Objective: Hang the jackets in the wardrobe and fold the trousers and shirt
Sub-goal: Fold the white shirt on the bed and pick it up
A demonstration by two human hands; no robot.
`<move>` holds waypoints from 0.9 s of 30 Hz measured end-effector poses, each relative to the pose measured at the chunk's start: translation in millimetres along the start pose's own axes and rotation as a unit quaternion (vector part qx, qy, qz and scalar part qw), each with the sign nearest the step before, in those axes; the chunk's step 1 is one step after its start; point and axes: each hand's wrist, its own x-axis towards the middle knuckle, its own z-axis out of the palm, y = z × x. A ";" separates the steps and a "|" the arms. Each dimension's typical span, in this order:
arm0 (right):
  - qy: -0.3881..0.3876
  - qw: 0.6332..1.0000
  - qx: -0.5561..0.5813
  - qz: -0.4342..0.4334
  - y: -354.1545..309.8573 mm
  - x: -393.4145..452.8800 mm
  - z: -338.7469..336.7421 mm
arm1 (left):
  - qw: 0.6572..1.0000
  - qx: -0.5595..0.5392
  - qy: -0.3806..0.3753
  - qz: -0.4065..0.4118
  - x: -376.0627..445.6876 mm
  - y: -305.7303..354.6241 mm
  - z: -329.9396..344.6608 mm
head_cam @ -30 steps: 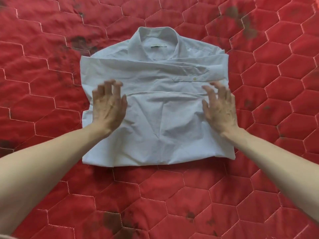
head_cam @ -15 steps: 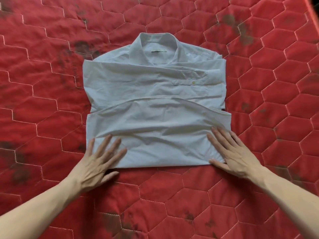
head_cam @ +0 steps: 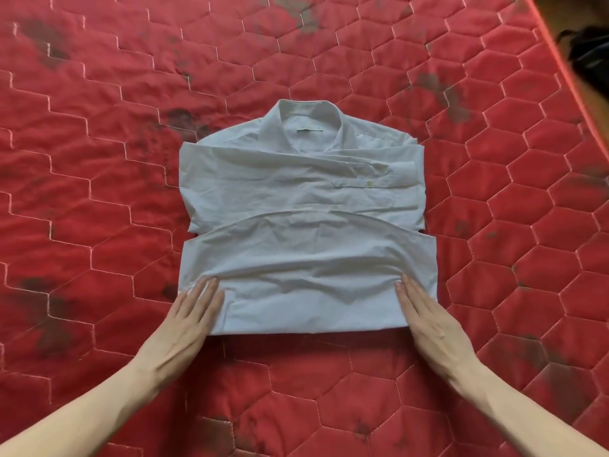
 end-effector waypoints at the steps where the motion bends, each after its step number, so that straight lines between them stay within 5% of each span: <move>1: 0.008 1.000 0.007 0.007 -0.5 -2.1 -1.3 | 1.000 -0.005 -0.004 -0.004 -4.7 1.3 -1.1; 7: -0.033 0.997 0.074 0.015 9.7 -35.1 -23.2 | 0.979 -0.113 -0.171 -0.016 -32.0 2.4 -14.1; 10: -0.022 0.997 0.060 -0.051 17.2 -60.5 -41.5 | 0.946 -0.226 -0.232 -0.034 -46.5 -0.5 -30.0; 14: -0.146 0.977 0.154 0.029 22.4 -78.8 -65.5 | 0.919 -0.260 -0.286 -0.078 -45.8 7.5 -54.4; 17: -0.028 0.984 0.176 0.010 26.4 -74.3 -92.3 | 0.877 -0.407 -0.159 -0.200 -27.1 2.8 -50.4; 21: -0.003 0.884 0.422 0.200 36.4 -44.0 -106.4 | 0.890 -0.409 -0.022 -0.201 -10.8 -46.0 -103.3; 24: 0.076 0.847 0.465 0.248 41.2 -1.9 -100.7 | 0.891 -0.409 0.105 -0.166 -8.9 -73.0 -123.0; 27: 0.135 0.829 0.460 0.287 48.0 42.9 -93.0 | 0.848 -0.449 0.164 -0.228 31.1 -87.2 -115.4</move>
